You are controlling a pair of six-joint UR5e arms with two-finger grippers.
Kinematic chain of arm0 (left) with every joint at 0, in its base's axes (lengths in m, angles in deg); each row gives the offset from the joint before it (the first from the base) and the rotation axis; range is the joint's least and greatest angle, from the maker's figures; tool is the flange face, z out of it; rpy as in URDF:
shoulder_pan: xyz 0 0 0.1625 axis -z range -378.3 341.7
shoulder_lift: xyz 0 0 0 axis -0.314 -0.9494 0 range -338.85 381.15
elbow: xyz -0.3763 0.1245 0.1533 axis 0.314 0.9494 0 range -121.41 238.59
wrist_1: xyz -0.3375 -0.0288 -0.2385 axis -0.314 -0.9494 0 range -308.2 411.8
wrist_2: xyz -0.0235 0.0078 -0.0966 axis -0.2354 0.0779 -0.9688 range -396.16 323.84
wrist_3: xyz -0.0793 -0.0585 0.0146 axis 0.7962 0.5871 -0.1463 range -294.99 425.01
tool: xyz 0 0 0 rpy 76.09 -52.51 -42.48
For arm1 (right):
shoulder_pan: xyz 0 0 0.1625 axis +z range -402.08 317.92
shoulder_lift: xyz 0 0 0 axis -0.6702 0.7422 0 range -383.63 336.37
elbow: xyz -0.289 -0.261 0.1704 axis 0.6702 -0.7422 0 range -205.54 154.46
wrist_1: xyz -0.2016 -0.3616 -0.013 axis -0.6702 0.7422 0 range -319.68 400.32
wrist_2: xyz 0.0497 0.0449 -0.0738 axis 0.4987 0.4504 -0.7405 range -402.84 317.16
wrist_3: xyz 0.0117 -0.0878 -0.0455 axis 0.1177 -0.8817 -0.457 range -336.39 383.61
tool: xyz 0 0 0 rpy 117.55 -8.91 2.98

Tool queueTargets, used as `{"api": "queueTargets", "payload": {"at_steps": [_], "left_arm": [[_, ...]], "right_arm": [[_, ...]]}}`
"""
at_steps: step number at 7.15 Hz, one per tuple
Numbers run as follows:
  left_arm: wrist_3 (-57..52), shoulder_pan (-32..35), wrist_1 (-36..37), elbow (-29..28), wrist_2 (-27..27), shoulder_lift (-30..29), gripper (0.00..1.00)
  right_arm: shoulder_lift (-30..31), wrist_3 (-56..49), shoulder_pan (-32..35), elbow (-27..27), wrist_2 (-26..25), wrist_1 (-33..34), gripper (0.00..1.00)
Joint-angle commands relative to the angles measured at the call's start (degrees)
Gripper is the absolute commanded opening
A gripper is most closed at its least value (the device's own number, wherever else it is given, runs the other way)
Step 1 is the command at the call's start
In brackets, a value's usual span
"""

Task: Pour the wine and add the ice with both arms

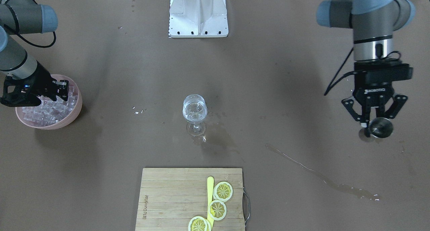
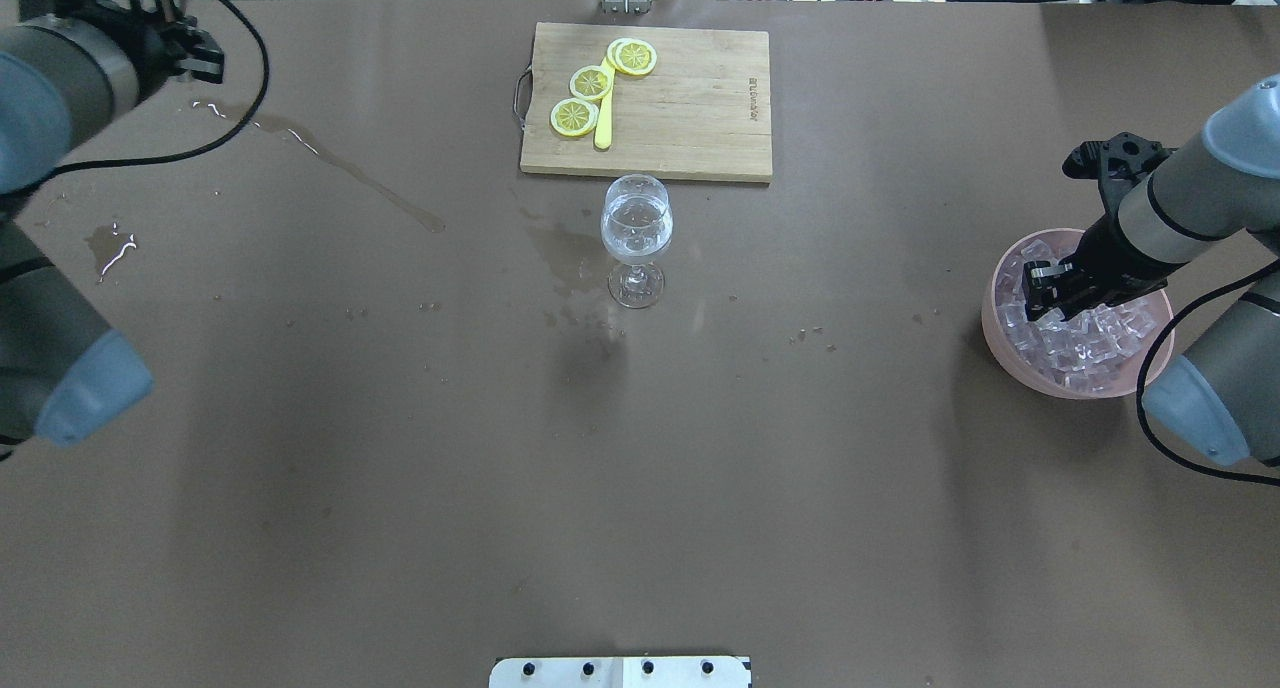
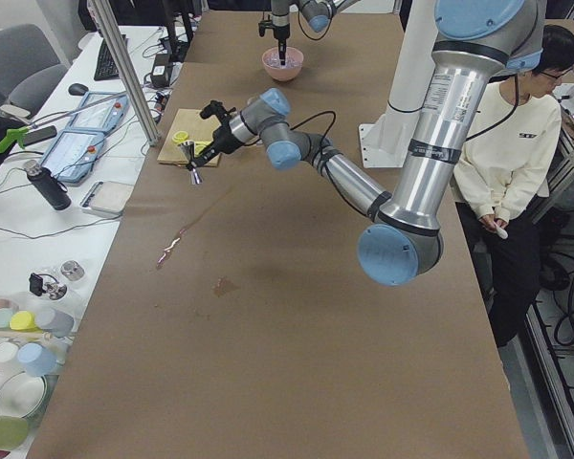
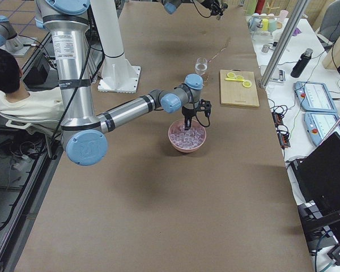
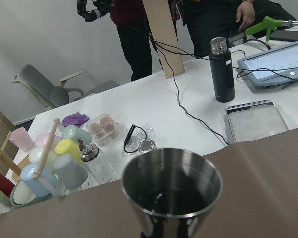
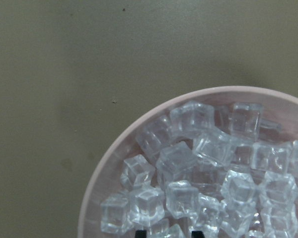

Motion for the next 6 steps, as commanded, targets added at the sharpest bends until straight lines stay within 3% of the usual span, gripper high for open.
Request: {"api": "queueTargets", "payload": {"at_steps": [1,6], "left_arm": [[0.24,-8.25,12.27,3.28,8.31,-7.36,0.00],[2.17,-18.11,25.74,4.00,17.28,-15.45,0.00]], "right_arm": [[-0.04,-0.16,2.97,0.18,2.35,0.23,0.29],[-5.40,-0.87,5.71,3.26,2.81,9.72,0.27]]}}
